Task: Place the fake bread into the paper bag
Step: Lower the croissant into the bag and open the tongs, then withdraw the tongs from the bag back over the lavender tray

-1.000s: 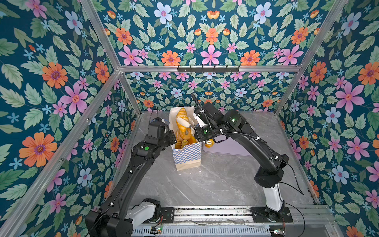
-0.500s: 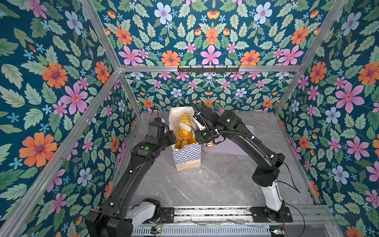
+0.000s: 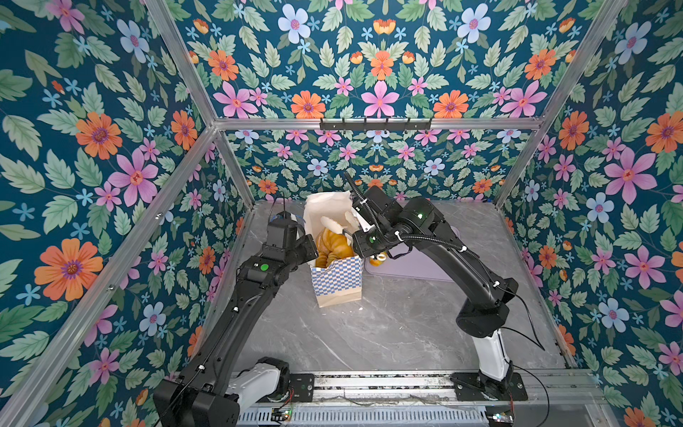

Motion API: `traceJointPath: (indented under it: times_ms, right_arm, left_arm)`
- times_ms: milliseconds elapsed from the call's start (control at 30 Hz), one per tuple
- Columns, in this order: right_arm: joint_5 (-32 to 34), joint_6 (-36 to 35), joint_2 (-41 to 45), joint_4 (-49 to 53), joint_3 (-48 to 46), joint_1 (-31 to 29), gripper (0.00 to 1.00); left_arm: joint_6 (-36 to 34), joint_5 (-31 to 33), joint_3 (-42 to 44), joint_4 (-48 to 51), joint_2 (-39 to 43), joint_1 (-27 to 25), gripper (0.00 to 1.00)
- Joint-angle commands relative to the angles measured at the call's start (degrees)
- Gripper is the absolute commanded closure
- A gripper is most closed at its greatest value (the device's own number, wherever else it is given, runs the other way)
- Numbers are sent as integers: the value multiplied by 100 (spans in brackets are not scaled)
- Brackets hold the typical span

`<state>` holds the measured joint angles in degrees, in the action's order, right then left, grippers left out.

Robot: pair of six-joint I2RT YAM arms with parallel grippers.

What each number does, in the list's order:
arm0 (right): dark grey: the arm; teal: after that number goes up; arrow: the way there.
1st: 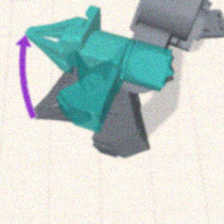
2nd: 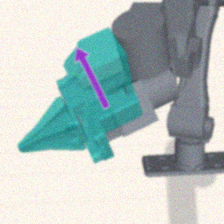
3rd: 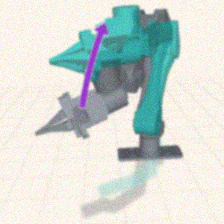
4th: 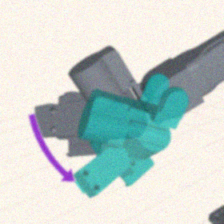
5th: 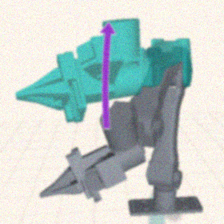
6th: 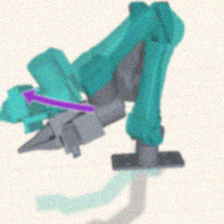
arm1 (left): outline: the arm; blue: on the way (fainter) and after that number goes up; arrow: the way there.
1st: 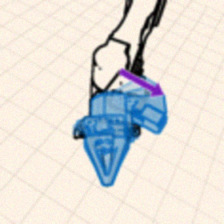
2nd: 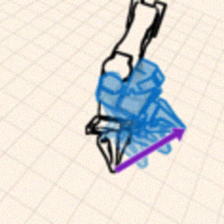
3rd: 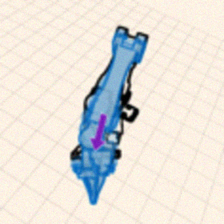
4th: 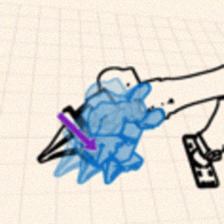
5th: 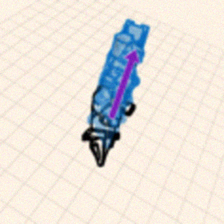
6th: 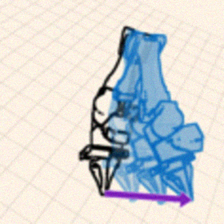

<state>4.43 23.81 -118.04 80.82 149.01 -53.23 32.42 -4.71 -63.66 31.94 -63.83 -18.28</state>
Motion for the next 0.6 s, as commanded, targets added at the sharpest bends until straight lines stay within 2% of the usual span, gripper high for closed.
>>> traceJointPath:
  times_ms: [0, 133, 300, 567]
  right_arm:
    - [190, -2, 130, -35, 91, -7, 54]
    - [98, -8, 299, -203, 94, -11, 55]
    - [-342, -39, 638, -774, -278, -9, 57]
    - [-210, -26, 1031, -1041, -294, -11, 58]
  left_arm:
    - [-43, 40, -8, 128, 14, 6, 95]
    - [-43, 32, -26, 128, -13, 0, 95]
    - [-43, 23, -40, 128, -25, 7, 95]
    - [-52, 18, -53, 130, -31, 8, 95]
